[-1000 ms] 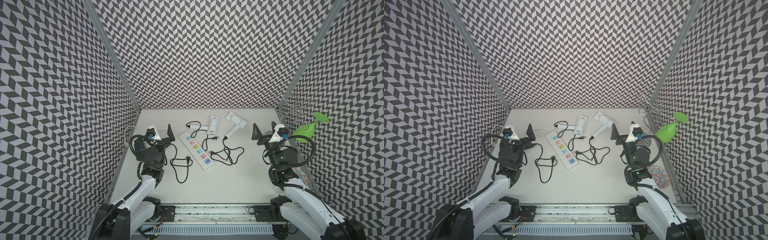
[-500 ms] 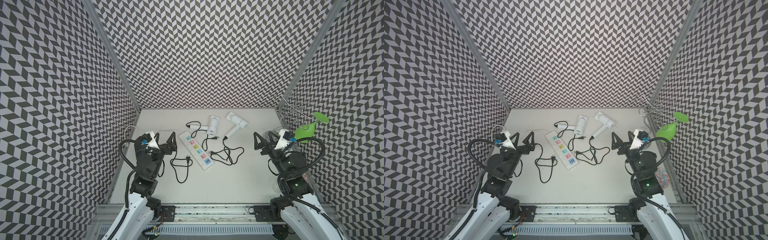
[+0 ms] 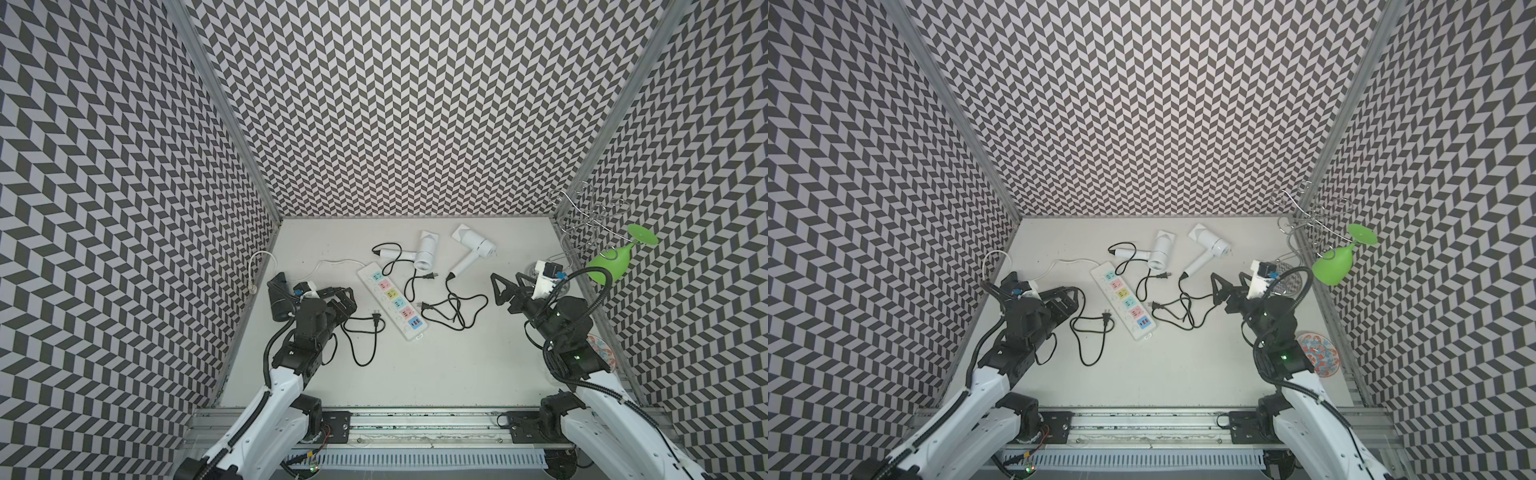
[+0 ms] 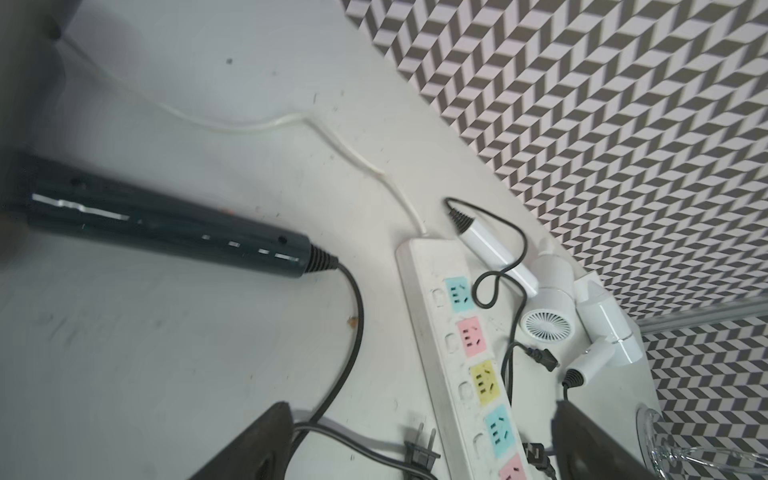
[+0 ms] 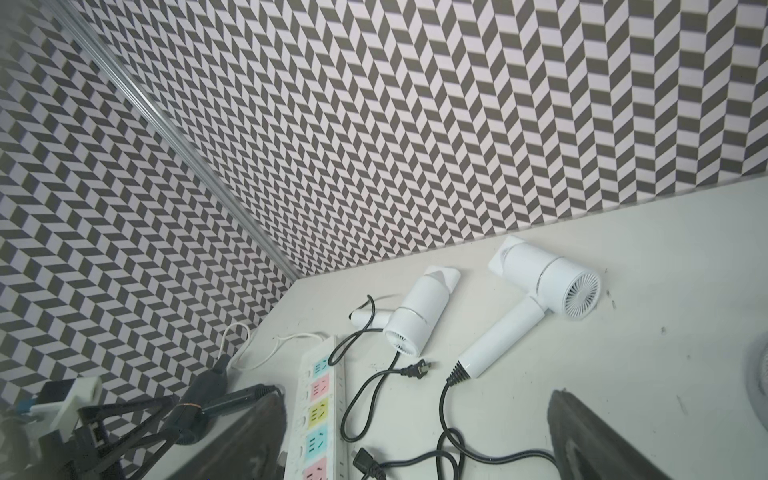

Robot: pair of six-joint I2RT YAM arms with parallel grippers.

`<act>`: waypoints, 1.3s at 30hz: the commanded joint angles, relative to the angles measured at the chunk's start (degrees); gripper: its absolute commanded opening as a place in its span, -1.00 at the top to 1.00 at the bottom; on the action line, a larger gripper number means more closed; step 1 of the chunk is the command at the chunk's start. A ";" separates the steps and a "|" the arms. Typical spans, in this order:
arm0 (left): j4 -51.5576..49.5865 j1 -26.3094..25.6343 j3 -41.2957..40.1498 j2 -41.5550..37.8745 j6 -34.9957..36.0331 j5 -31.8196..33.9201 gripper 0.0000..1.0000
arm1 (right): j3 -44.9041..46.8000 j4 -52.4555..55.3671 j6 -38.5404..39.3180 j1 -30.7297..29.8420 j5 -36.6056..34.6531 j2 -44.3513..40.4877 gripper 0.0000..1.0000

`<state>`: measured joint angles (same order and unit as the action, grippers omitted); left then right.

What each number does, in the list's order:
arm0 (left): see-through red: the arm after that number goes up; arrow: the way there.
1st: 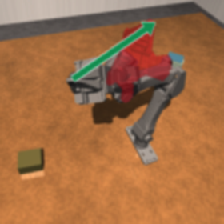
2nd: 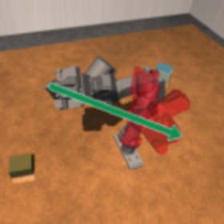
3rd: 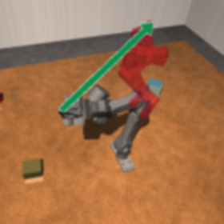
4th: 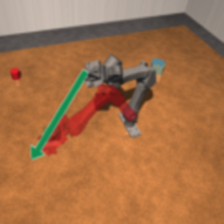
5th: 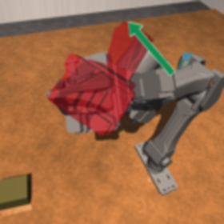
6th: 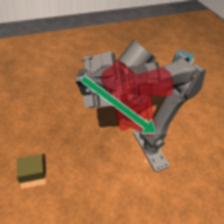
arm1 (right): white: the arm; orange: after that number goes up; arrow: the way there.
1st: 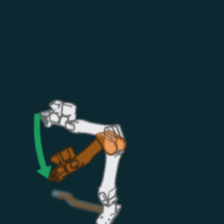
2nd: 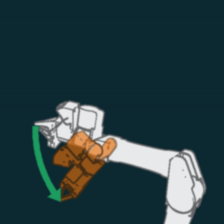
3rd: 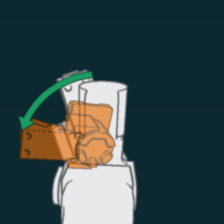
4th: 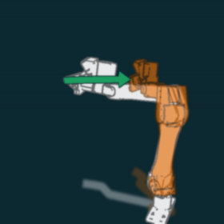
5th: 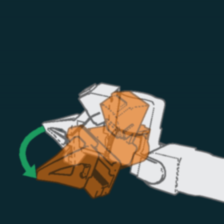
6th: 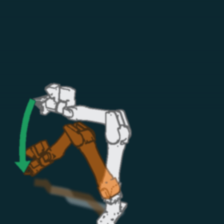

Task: Charge the blow dryers
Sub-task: Pick up the plug from the center of the board.

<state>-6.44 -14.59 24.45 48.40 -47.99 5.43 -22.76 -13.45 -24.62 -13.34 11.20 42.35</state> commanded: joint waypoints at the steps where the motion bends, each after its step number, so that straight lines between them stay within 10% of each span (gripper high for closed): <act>1: -13.97 0.09 7.17 6.87 -7.54 0.27 -0.74 | -1.57 -3.77 -1.26 -0.24 3.89 2.38 -0.99; 12: -29.42 -2.38 22.44 23.19 -17.33 -6.87 -0.43 | -2.20 -4.04 -1.64 -0.82 5.63 5.42 -0.98; 39: -25.13 -5.14 26.36 41.63 -27.51 -10.99 0.03 | -3.05 -4.14 -1.99 -1.86 7.69 9.77 -0.99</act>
<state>-31.97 -19.86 49.80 88.71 -74.17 -5.34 -24.08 -14.44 -26.11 -14.83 18.17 51.99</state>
